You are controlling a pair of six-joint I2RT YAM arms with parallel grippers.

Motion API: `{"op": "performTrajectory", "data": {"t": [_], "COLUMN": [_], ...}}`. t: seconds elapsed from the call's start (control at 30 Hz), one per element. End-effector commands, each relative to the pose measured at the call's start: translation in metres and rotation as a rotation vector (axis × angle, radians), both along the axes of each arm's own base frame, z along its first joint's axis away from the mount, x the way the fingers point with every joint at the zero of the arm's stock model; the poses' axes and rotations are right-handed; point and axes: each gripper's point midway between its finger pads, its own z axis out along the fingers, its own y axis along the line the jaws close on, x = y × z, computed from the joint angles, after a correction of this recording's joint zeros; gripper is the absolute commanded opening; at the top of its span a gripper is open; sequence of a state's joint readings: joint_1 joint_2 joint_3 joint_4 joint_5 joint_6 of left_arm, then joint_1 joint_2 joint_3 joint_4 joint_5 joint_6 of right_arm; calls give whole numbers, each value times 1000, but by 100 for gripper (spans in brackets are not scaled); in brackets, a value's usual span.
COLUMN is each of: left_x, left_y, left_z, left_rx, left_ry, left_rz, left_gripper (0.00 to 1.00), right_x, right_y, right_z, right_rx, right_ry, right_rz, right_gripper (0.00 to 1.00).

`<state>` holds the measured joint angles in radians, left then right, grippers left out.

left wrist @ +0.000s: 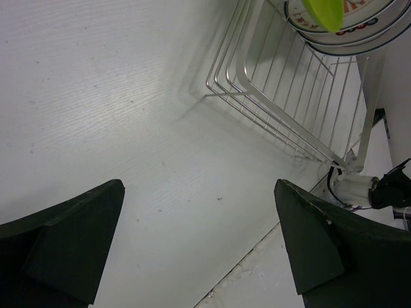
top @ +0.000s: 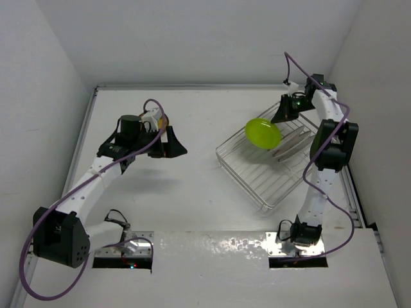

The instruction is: Unload the plates from the dish rack

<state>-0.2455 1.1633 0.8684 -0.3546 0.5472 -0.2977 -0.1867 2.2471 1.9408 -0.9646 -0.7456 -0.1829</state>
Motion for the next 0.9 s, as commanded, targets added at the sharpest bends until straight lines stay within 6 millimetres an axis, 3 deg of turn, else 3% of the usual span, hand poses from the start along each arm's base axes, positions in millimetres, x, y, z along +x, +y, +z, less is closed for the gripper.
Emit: {"op": "performTrajectory", "data": {"t": [0.0,0.3,0.47,0.63,0.67,0.8,0.87], "left_x": [7,6,6,6,6,5,5], "left_y": [-2,-3,-3,-3,-3,-3,-4], "left_z": [11,11,11,10,10,11,11], "left_rx": [-19,-22,-25,-24,-24,-26,-27], "left_ry": [-46,-43,-43,-43,-41,-41,-43], "left_rz": [0,-6,-8,-9,-9,-9,-10], "left_gripper": [100,100,100,100,100,100,100], "right_x": [2,-1,-2,-7,-10,-16,-17], "right_y": [5,6,7,14,15,14,12], "right_z": [20,30,34,37,35,28,23], "right_rx": [31,33,50,95,98,84,74], "right_ry": [-72,-97,-105,-106,-100,-79,-71], "right_rz": [23,18,19,36,40,52,53], "right_gripper": [0,0,28,28,37,52,52]}}
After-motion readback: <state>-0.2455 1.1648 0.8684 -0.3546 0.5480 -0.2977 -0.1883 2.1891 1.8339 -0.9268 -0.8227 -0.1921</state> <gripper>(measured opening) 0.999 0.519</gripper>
